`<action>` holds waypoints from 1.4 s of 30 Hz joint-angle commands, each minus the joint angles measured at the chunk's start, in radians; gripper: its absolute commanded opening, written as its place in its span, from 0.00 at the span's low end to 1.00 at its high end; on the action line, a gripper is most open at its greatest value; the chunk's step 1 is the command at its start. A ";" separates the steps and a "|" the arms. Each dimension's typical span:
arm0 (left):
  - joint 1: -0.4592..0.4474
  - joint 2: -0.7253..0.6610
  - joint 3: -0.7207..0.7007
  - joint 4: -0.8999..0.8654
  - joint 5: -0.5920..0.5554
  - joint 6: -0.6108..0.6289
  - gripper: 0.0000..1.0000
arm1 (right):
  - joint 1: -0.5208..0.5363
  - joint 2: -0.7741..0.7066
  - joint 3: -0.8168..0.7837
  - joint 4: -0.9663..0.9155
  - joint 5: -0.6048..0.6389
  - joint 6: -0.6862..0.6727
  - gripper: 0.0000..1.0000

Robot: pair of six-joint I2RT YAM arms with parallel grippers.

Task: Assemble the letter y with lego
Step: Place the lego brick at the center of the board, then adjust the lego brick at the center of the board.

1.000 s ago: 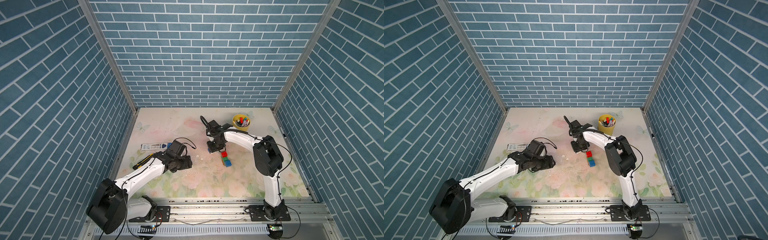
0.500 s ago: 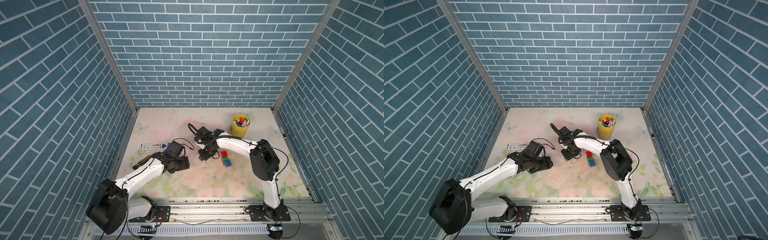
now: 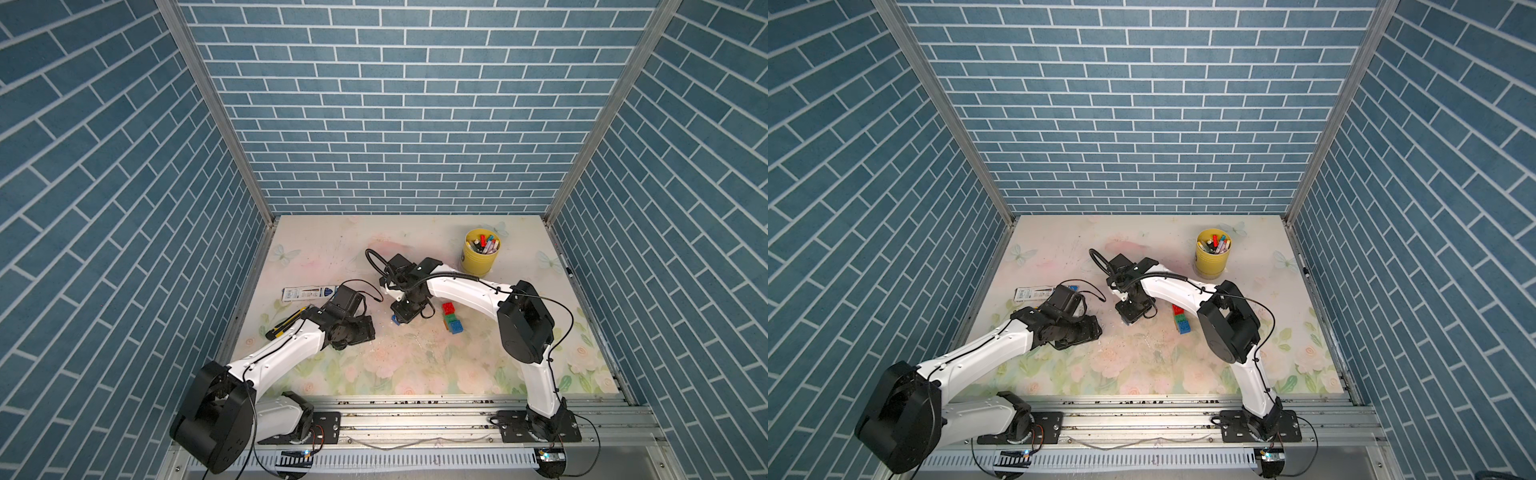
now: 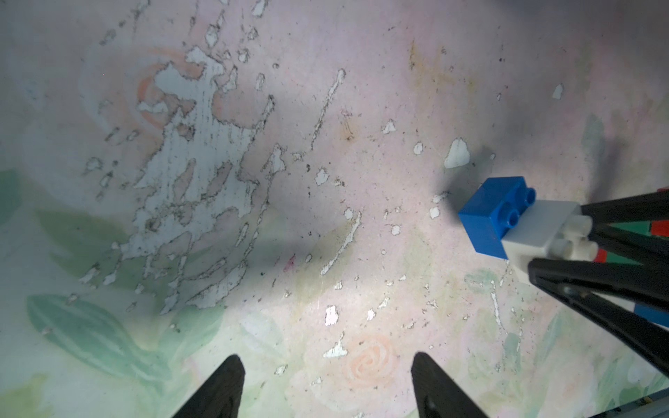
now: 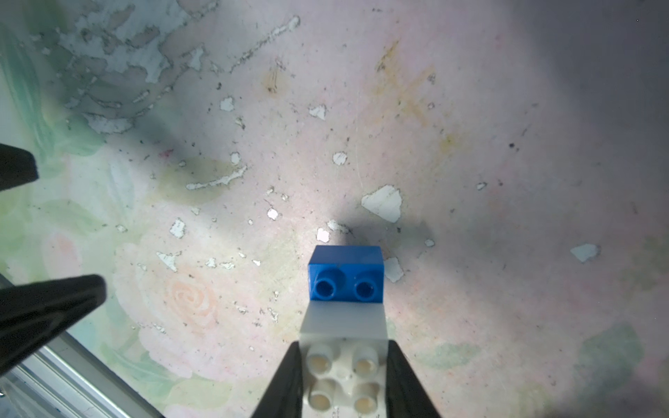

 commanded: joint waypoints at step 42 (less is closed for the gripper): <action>0.023 0.176 -0.238 0.771 0.296 -0.105 0.79 | -0.044 -0.521 -0.517 0.270 0.262 0.294 0.48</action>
